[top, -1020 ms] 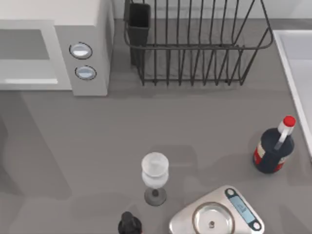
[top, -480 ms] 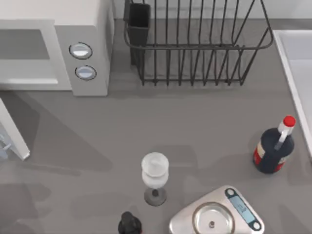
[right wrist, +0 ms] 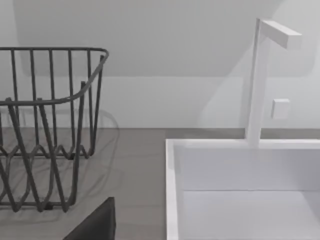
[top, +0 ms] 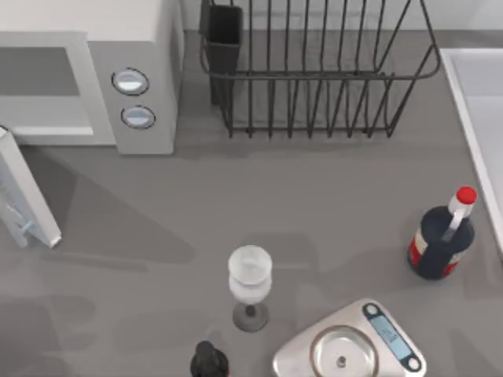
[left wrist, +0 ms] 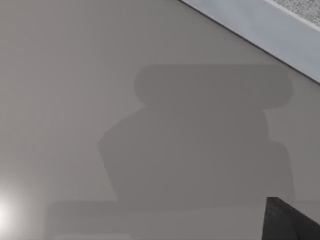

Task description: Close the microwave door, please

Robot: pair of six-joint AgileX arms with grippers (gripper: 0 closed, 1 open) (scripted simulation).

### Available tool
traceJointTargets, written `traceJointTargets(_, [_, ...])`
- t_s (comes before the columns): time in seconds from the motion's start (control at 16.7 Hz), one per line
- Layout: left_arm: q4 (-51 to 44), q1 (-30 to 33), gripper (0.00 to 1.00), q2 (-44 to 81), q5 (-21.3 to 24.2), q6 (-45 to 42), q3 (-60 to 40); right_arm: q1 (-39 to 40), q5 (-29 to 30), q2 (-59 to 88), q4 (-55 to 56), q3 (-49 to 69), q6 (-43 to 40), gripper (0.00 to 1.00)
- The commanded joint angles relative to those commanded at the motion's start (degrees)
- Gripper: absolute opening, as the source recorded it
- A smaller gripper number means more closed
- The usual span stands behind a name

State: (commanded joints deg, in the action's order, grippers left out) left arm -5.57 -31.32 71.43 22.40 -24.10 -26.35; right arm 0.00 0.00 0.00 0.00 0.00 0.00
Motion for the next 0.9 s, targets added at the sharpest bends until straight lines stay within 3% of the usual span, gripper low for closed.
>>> traceJointTargets(0.54, [1.0,25.0,0.00,-9.7,-16.3,18.5,6.0,0.0,0.0,0.0,0.0,0.0,0.0,1.00])
traceJointTargets(0.9, [1.1,26.9,0.00,-10.7,-17.9,20.5,6.5,0.0,0.0,0.0,0.0,0.0,0.0,1.00])
